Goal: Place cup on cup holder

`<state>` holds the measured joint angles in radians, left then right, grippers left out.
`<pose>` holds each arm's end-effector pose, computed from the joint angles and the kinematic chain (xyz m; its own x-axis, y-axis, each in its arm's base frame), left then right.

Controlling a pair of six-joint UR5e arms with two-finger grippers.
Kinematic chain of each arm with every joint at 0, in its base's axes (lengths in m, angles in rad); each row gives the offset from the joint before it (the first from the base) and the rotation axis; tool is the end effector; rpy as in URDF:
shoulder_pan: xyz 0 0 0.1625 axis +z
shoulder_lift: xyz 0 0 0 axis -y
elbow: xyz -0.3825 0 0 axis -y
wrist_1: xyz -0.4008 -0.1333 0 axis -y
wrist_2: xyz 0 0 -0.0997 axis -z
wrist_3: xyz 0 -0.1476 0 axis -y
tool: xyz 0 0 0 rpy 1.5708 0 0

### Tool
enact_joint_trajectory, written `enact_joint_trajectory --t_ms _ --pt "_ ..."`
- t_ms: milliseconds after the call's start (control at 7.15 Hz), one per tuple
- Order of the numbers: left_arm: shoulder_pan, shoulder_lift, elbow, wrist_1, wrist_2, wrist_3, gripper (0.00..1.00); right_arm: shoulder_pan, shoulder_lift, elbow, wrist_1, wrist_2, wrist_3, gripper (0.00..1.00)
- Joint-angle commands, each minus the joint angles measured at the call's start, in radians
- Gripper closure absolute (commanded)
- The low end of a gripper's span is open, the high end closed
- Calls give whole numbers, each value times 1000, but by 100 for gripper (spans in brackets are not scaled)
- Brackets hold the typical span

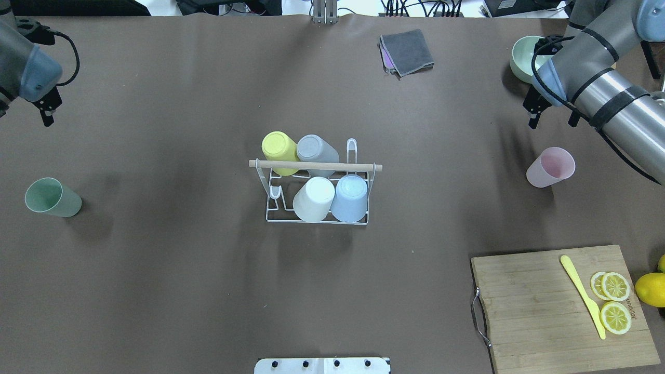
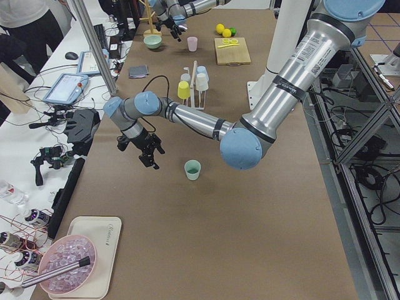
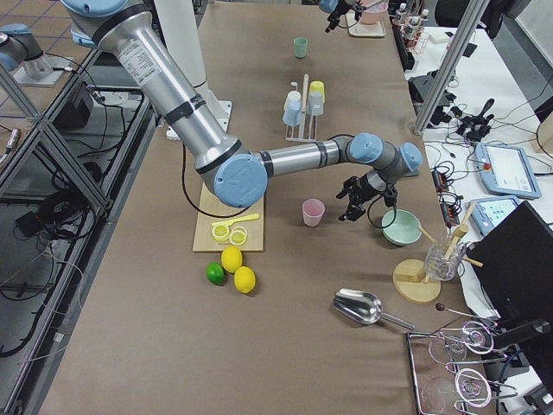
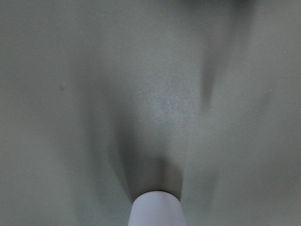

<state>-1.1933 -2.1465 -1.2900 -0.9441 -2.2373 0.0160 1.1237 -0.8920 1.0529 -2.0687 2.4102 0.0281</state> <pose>0.1998 -0.6181 0.5090 0.7992 0.1166 -0.5897 -0.3613 0.8771 -0.3163 -0.2803 -0.6389 0.5220 0.7198 -0.0429 0.6928 0.3880 0.8525 -0.3503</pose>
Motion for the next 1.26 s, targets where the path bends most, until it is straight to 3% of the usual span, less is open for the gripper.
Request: enact_joint_trajectory --t_ms 0,420,1119 --pt "14 5 18 2 -19 12 3 -19 27 -98 -2 1 -90 1" --pt "63 0 55 49 -18 57 3 -31 60 -174 -8 20 -112 1" --pt "115 7 75 100 -22 61 3 -65 88 -195 -188 6 -245 1"
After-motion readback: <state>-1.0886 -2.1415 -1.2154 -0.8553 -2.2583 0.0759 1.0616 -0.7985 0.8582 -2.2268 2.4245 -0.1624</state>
